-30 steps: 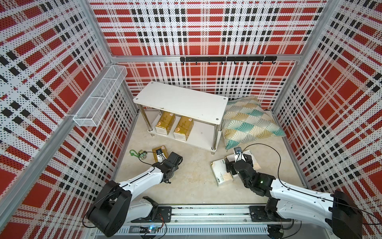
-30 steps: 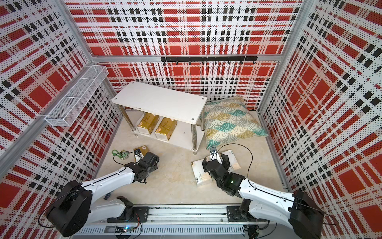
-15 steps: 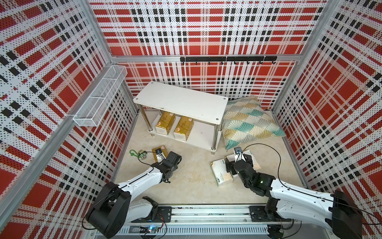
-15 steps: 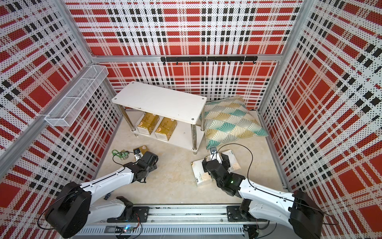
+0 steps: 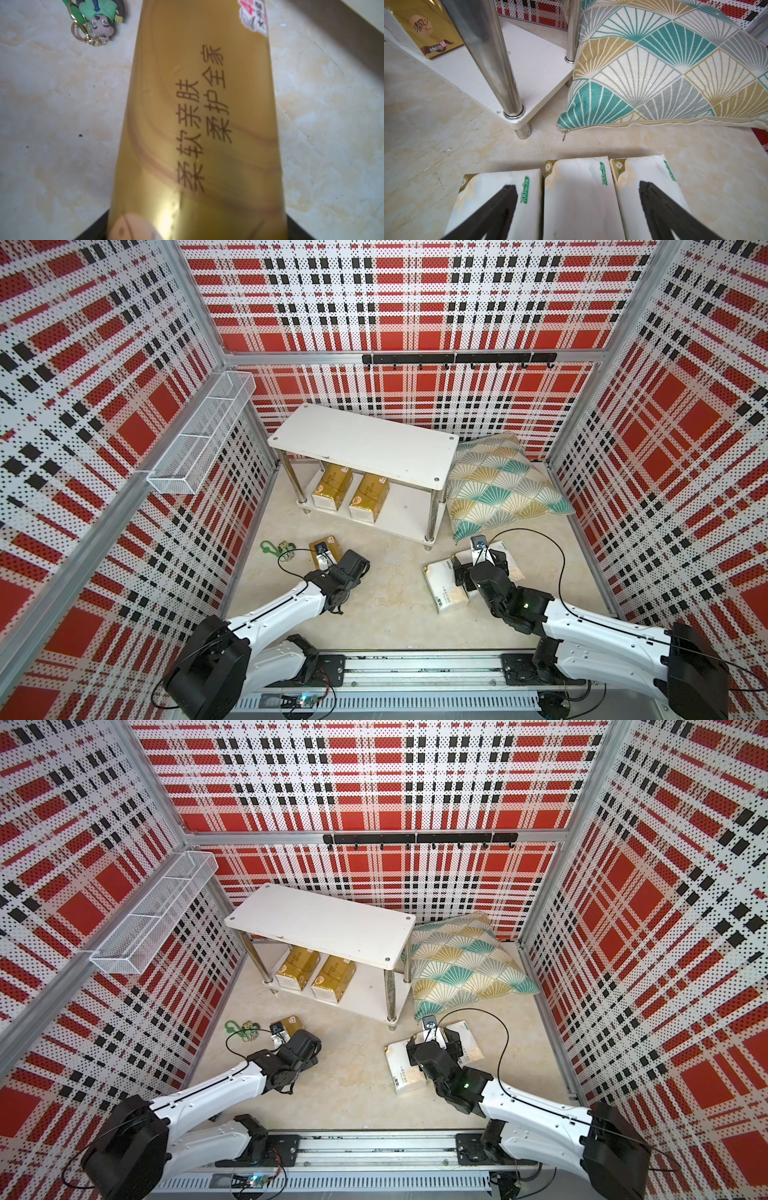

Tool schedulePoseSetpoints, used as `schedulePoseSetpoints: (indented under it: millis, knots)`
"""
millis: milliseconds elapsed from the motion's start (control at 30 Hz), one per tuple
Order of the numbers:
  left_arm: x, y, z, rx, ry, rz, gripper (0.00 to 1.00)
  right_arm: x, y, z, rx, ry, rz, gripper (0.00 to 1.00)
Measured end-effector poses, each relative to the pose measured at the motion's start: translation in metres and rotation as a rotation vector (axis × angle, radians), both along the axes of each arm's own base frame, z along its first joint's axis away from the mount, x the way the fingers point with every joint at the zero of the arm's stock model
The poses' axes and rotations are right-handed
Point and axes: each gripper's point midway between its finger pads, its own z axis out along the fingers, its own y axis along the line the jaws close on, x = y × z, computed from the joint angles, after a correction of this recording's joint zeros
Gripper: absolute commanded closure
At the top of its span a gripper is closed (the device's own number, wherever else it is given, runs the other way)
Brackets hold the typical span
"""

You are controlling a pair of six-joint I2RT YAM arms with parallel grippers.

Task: Place the tissue boxes on the shelf by color
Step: Pick up the box of tissues from the center of the board.

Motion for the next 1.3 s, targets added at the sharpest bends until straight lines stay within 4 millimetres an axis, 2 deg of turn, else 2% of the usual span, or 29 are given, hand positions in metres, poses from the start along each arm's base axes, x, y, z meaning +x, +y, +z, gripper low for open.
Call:
schedulePoseSetpoints:
  millis: [333,700,967,1200,1300]
  knots:
    - [-0.01,-0.038,0.019,-0.025,-0.024,-0.078,0.14,0.0,0.0,-0.001,-0.001,0.002,-0.001,0.0]
    - [-0.04,-0.072,0.021,0.013,-0.006,-0.233,0.14,0.001,0.001,-0.003,-0.009,0.006,-0.002,0.0]
    - [-0.033,-0.112,0.044,0.025,-0.042,-0.367,0.13,0.001,0.001,-0.007,-0.02,0.014,-0.003,0.0]
    - [-0.025,-0.129,0.063,0.04,-0.074,-0.476,0.14,0.001,-0.001,-0.007,-0.023,0.013,-0.009,0.0]
    - [-0.024,-0.13,0.063,0.033,-0.063,-0.497,0.14,0.001,-0.001,-0.007,-0.022,0.012,-0.012,0.0]
